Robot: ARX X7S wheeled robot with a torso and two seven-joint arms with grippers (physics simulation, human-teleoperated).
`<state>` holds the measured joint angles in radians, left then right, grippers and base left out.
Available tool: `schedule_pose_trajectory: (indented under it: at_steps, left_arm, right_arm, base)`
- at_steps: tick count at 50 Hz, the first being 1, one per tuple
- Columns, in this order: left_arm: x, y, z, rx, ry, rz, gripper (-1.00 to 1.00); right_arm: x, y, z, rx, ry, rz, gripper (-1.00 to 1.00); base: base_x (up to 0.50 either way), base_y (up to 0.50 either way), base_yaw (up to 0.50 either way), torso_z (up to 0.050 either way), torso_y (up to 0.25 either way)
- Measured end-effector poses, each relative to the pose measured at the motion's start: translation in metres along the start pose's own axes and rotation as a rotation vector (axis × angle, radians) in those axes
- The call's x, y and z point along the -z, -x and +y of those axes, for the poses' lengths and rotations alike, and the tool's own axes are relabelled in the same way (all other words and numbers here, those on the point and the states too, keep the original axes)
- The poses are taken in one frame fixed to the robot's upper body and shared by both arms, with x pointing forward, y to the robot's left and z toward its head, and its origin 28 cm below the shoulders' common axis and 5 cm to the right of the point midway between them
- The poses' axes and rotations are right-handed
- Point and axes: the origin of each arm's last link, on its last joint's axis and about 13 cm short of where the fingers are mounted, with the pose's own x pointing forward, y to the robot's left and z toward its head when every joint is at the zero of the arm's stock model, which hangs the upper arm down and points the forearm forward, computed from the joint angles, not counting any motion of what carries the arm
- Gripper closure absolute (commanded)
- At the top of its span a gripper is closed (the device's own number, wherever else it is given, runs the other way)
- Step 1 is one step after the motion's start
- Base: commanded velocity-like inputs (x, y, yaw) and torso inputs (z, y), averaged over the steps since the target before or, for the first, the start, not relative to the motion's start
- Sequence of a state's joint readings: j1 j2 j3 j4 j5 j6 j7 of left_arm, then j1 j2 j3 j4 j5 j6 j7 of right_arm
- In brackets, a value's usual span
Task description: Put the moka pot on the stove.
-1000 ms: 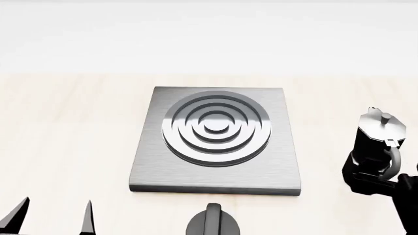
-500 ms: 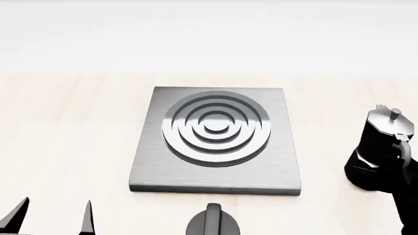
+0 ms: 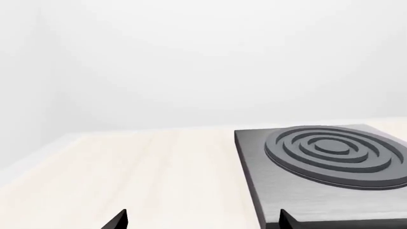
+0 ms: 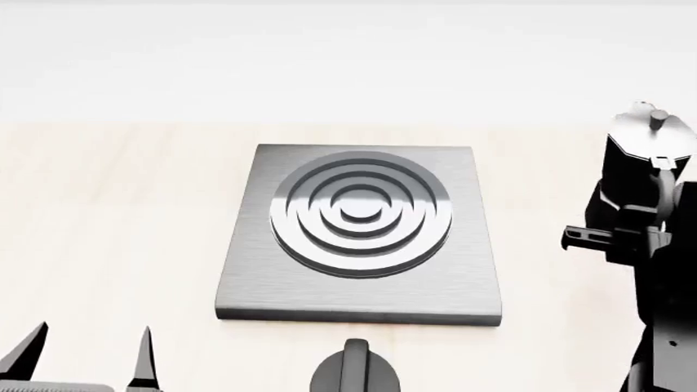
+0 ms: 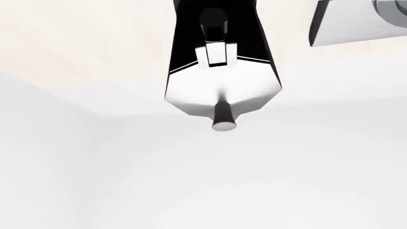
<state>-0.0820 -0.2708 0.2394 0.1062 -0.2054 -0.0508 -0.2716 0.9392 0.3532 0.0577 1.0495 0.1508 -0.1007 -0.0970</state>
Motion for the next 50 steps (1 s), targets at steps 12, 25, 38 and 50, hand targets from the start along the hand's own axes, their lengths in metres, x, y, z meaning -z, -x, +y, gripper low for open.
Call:
schedule_pose_trajectory:
  at_steps: [12,25,38,50]
  left_arm:
    - [0.0,0.0,0.0,-0.002,0.0,0.001,-1.0]
    - [0.0,0.004,0.0,-0.002,0.002,-0.002,-1.0]
    - [-0.001,0.008,0.001,-0.002,0.004,-0.003,-1.0]
    - [0.0,0.009,0.001,-0.002,0.006,-0.002,-1.0]
  right_arm:
    - [-0.027,-0.013,0.025,-0.045,0.036,-0.084,1.0]
    - [-0.049,-0.029,0.053,-0.107,0.057,-0.125,1.0]
    - [-0.056,-0.032,0.075,-0.165,0.053,-0.125,1.0]
    - [-0.062,-0.033,0.096,-0.221,0.036,-0.134,1.0]
  base:
    - [0.0,0.0,0.0,0.0,0.0]
    - [0.0,0.0,0.0,0.0,0.001]
    - [0.0,0.0,0.0,0.0,0.002]
    - [0.0,0.0,0.0,0.0,0.001]
